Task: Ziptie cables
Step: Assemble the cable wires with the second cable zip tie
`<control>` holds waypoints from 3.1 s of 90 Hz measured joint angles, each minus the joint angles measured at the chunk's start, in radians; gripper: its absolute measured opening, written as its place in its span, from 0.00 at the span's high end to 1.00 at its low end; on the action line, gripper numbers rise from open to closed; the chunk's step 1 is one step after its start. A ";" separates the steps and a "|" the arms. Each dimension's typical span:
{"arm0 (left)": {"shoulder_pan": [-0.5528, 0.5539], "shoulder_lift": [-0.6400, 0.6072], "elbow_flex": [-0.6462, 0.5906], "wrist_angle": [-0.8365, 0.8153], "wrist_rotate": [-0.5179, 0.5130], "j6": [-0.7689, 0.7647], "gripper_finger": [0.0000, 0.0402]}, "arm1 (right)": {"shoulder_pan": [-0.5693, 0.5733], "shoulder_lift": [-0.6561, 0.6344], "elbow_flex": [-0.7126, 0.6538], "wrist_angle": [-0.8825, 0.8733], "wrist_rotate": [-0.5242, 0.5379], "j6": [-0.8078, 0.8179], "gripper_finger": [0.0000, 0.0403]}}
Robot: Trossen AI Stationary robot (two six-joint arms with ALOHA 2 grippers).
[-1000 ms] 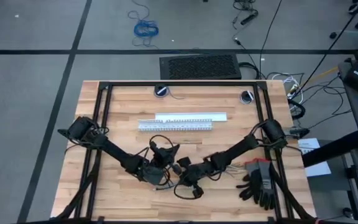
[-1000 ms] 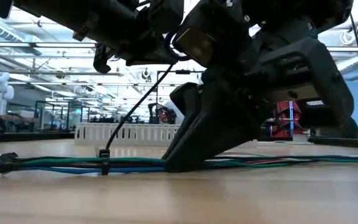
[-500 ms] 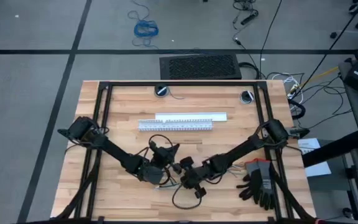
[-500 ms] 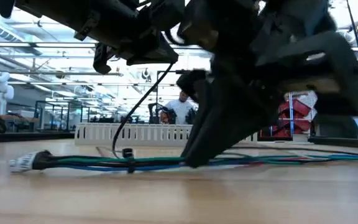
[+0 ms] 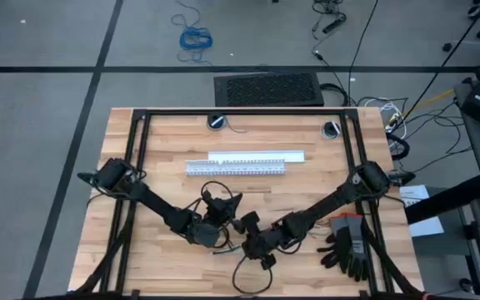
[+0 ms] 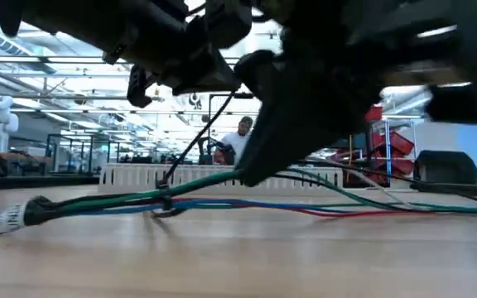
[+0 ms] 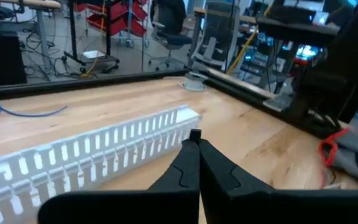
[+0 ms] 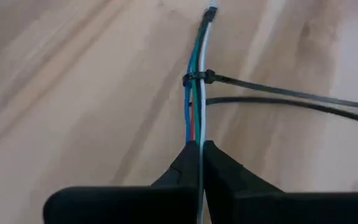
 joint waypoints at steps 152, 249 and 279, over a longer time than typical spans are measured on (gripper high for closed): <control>0.073 0.110 0.000 -0.001 0.034 -0.337 1.00 | 0.189 -0.150 0.008 -0.067 0.492 -0.090 1.00; 0.055 0.109 0.000 0.216 0.105 -0.148 1.00 | 0.028 -0.148 -0.248 0.376 0.198 -0.321 0.78; 0.060 0.109 0.000 0.228 0.107 -0.121 1.00 | 0.081 -0.153 -0.248 0.265 0.199 -0.167 0.67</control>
